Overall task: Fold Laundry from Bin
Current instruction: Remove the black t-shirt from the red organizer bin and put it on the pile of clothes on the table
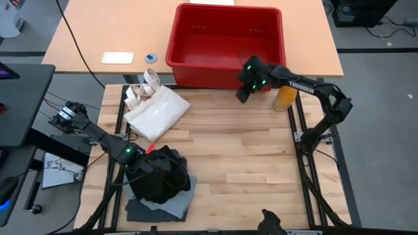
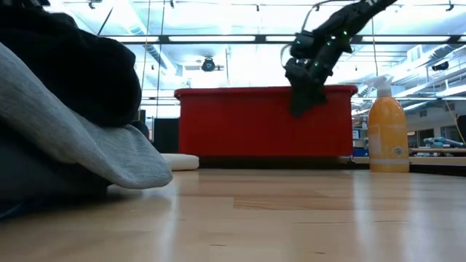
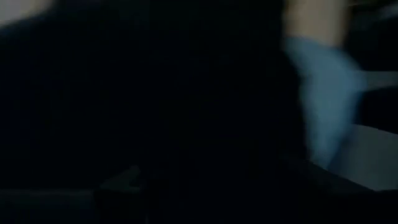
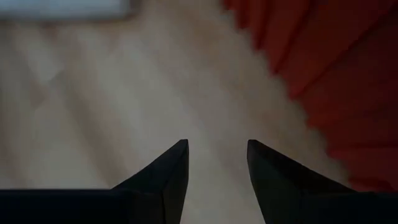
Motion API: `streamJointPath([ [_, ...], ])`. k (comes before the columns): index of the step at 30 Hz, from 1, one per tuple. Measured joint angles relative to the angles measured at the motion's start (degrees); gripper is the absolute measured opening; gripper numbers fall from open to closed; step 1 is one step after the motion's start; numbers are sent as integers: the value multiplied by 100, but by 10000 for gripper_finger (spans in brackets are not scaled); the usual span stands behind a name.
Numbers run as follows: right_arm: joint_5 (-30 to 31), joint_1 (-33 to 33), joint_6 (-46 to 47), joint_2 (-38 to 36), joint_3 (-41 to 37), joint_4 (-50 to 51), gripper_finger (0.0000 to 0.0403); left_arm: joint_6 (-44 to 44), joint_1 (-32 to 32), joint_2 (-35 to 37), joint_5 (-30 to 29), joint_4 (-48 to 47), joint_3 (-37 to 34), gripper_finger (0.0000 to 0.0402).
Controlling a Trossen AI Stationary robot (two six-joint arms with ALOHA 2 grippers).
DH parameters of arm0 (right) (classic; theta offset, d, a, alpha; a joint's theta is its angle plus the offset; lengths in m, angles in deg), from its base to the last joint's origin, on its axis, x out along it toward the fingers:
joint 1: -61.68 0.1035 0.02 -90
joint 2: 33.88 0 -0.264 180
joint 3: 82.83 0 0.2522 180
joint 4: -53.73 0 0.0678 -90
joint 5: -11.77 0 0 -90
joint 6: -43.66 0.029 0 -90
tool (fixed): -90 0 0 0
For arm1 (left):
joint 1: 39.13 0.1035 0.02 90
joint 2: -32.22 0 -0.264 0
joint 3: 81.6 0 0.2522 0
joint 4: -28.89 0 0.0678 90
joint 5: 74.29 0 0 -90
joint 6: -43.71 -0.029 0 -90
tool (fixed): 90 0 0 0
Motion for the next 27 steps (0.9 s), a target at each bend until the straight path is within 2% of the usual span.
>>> streamJointPath([
  [3,-856,-188,179,-41,2,-250,171,-127,-151,0,537,793,0,217],
  [5,-1403,-149,432,-52,4,-399,171,-144,-293,2,622,1228,0,217],
  [8,-1780,32,783,-52,3,-559,171,1,-487,0,639,1534,0,217],
  [15,-1895,781,1138,-54,2,-1118,171,286,-688,0,859,1397,0,217],
  [21,-1581,1245,1646,-57,2,-1773,171,607,-685,-9,202,237,0,217],
  [27,-1528,1551,2116,-57,2,-2056,171,941,-794,-13,-294,-73,0,224],
])
